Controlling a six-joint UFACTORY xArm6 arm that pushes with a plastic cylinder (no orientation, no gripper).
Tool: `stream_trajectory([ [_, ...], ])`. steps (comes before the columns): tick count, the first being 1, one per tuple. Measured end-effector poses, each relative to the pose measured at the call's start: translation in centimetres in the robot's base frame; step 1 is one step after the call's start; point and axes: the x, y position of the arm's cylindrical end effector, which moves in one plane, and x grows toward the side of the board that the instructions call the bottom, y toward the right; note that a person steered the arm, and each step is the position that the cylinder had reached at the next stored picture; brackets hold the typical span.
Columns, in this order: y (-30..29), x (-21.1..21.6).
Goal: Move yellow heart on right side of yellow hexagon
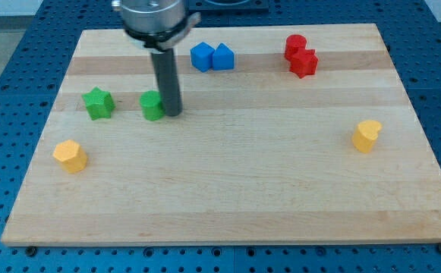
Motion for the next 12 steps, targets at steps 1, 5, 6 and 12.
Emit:
stream_trajectory([
  [1, -3.2, 0.0],
  [5, 18.2, -3.0],
  [6, 27.9, -3.3],
  [12, 24.9, 17.1],
])
